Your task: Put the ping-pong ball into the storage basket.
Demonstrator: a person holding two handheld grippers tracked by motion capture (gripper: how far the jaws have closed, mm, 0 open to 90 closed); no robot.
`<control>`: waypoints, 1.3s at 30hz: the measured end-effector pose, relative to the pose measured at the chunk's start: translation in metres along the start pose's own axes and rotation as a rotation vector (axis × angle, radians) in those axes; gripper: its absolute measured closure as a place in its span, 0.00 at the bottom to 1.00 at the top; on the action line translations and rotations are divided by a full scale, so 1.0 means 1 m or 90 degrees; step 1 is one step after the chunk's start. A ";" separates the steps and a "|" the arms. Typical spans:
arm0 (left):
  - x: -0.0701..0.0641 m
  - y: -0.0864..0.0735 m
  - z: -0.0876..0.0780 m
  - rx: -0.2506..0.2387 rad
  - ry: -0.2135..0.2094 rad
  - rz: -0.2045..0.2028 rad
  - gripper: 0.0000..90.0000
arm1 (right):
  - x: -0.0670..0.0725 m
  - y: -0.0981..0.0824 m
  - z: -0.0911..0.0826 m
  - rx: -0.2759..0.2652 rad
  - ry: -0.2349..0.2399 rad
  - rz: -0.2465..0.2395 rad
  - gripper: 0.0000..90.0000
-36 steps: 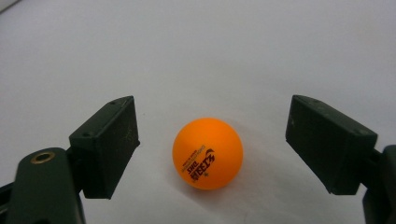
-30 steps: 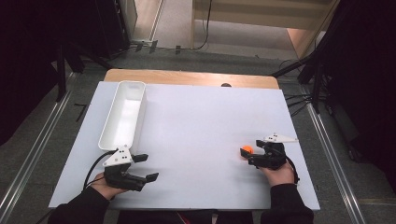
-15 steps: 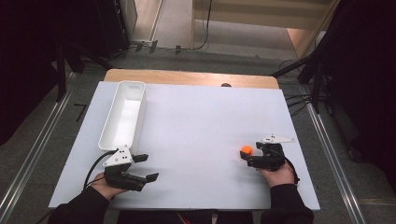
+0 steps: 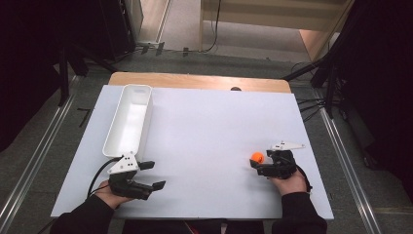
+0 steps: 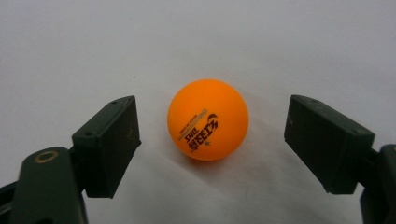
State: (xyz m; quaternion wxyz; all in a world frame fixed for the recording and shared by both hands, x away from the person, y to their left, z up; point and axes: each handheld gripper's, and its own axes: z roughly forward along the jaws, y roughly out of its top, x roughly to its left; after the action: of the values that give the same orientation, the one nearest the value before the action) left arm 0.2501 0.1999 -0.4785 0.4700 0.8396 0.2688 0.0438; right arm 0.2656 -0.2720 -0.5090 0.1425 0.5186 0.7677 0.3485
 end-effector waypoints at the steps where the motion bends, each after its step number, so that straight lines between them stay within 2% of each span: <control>1: 0.000 0.000 0.000 0.000 0.000 0.000 0.21 | 0.000 0.000 0.000 0.001 -0.001 -0.001 0.20; 10: 0.000 0.000 0.000 0.000 0.002 -0.001 0.21 | 0.001 -0.001 0.003 0.016 -0.001 -0.009 0.24; 12: 0.000 0.000 0.000 0.001 0.002 0.000 0.21 | 0.001 -0.001 0.003 0.022 -0.009 -0.009 0.26; 22: 0.000 0.000 0.000 0.000 0.001 0.000 0.21 | 0.003 0.001 0.004 0.025 0.005 -0.016 0.39; 28: 0.000 0.000 0.000 0.001 0.001 0.000 0.22 | 0.003 0.001 0.002 0.017 0.003 -0.024 0.53; 39: 0.000 0.000 0.000 -0.002 0.001 0.002 0.22 | 0.004 0.002 0.001 0.021 0.005 -0.018 0.54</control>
State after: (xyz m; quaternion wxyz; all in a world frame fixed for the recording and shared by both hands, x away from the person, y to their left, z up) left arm 0.2499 0.1997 -0.4787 0.4707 0.8395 0.2676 0.0455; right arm 0.2656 -0.2681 -0.5080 0.1355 0.5085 0.7812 0.3358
